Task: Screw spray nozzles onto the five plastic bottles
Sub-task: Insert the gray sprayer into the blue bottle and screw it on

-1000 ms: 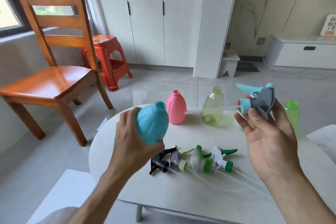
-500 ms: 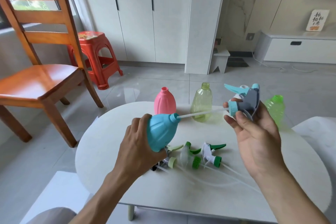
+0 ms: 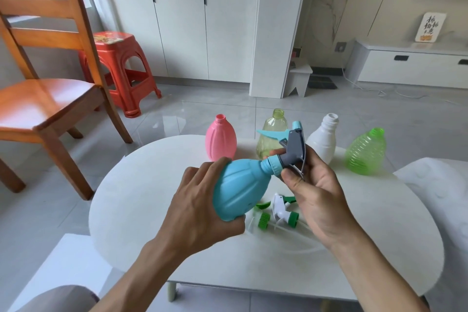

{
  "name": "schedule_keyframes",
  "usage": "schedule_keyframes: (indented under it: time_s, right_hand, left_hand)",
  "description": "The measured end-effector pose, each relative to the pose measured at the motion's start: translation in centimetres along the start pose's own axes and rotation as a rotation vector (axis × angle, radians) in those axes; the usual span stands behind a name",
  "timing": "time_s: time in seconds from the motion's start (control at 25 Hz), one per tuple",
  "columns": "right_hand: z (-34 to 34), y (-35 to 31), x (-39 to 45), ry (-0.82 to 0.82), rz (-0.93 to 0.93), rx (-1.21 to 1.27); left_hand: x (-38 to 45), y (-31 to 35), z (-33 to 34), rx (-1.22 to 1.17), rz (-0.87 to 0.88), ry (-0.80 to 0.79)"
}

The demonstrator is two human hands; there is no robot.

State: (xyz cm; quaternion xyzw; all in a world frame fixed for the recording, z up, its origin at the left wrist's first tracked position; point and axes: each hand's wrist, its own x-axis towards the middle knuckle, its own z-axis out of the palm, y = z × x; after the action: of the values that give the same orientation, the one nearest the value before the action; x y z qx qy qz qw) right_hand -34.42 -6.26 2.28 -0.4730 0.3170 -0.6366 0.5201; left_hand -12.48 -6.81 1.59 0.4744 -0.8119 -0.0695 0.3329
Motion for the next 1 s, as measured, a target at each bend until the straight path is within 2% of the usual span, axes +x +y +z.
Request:
schedule_keyframes:
  time_s: [0.24,0.36,0.56,0.72,1.0]
  right_hand:
    - [-0.5,-0.3,0.4,-0.162,-0.018,-0.116]
    - [0.1,-0.1,0.4,-0.100,-0.027,-0.125]
    - [1.1,1.1,0.3,0.109,-0.047,-0.101]
    - [2.0,1.7,0.2,0.280,0.025,-0.082]
    - [2.6,1.7,-0.4,0.185,0.189,0.105]
  left_hand:
    - [-0.2,-0.1,-0.6,-0.021,0.014,-0.012]
    - [-0.4,0.1,-0.5,0.034,0.034,0.023]
    - [-0.5,0.0,0.3,0.117,0.030,0.070]
    - [-0.7,0.1,1.1,0.133,0.023,0.104]
    - [-0.5,0.0,2.3,0.092,0.071,0.163]
